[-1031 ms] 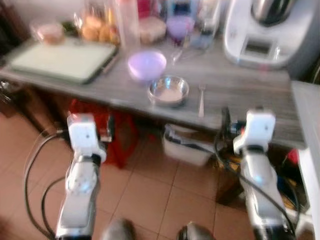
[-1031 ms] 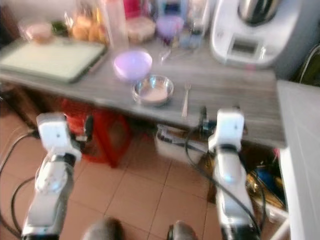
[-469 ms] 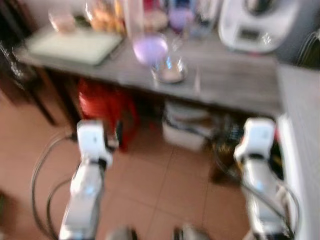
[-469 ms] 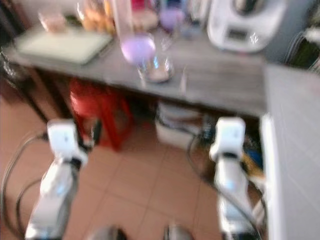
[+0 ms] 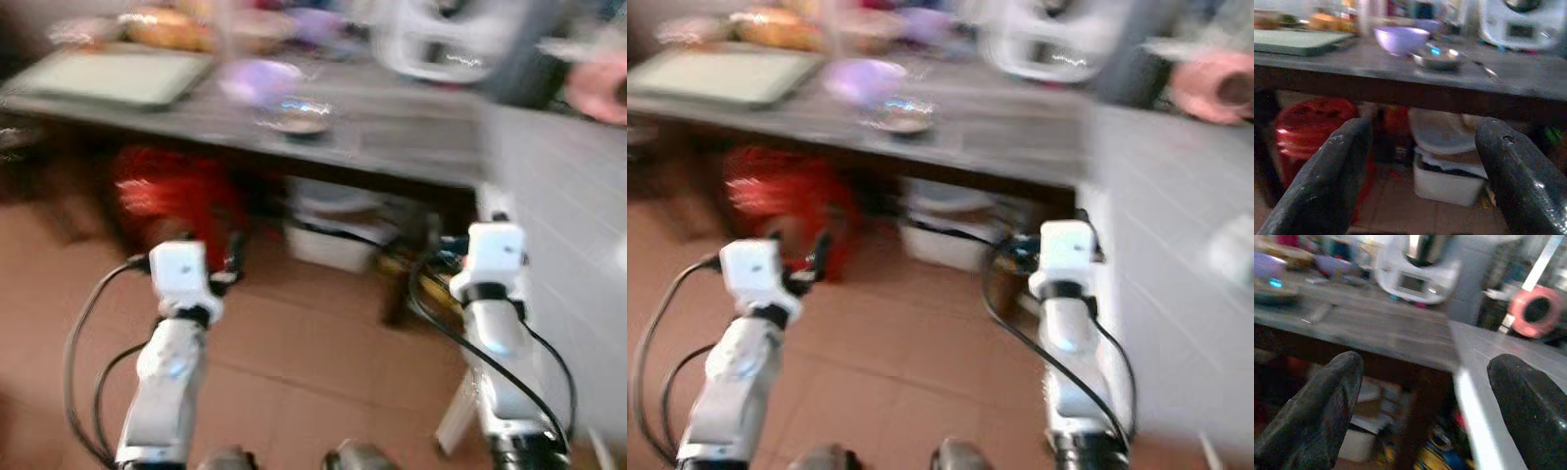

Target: Setting the table

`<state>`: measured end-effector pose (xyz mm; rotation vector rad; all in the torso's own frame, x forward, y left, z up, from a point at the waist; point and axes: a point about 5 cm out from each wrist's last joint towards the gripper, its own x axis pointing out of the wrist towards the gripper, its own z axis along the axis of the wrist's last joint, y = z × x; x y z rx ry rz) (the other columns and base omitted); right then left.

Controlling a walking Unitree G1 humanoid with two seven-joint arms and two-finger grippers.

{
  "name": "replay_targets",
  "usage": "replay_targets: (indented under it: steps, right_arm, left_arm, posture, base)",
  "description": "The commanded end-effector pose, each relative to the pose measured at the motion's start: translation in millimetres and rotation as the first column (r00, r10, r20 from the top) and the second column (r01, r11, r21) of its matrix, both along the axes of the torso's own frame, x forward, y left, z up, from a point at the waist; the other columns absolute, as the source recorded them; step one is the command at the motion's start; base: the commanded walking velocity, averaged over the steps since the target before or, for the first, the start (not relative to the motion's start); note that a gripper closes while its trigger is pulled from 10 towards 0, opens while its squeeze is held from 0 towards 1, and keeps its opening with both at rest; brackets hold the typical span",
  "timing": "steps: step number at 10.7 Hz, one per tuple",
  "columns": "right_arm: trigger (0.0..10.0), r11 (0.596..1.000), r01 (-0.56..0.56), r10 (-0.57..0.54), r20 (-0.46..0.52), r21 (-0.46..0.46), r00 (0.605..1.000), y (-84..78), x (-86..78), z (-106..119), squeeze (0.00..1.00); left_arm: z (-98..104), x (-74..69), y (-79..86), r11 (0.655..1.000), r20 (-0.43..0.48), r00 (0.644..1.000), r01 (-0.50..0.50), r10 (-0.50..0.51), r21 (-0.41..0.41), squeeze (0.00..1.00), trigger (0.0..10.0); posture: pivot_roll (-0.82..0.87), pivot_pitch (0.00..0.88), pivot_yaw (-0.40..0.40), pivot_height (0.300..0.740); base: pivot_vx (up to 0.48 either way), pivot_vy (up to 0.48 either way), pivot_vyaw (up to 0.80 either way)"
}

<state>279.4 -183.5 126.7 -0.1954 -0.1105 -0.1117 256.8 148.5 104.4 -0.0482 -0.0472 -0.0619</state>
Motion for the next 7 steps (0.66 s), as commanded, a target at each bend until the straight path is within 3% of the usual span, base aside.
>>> replay_targets:
  steps: [1,5,7]
  right_arm:
    - [10.0,1.000,0.017,-0.017,-0.007,0.001,1.000,-5.3,-0.5,-0.4,0.00]
    - [10.0,1.000,-0.004,0.004,-0.008,0.015,1.000,-1.8,1.3,-1.6,0.00]
    - [10.0,1.000,-0.024,0.024,-0.003,-0.004,1.000,-0.7,0.7,-0.5,0.00]
  left_arm:
    - [-1.8,-2.3,-5.0,1.000,-0.005,1.000,0.017,-0.017,-0.013,0.00,10.0]
    - [-1.0,-4.0,-10.7,0.994,0.004,0.996,0.089,-0.089,-0.057,0.00,10.0]
    - [-0.6,-4.5,-10.7,0.994,0.007,0.996,0.094,-0.094,-0.059,0.00,10.0]
  posture:
    - [-0.01,0.067,-0.016,0.740]
    - [-0.01,0.069,-0.009,0.740]
    - [-0.02,0.071,-0.010,0.740]
  base:
    - [0.000,0.000,-0.80]
    - [0.000,0.000,-0.80]
    - [0.000,-0.146,0.00]
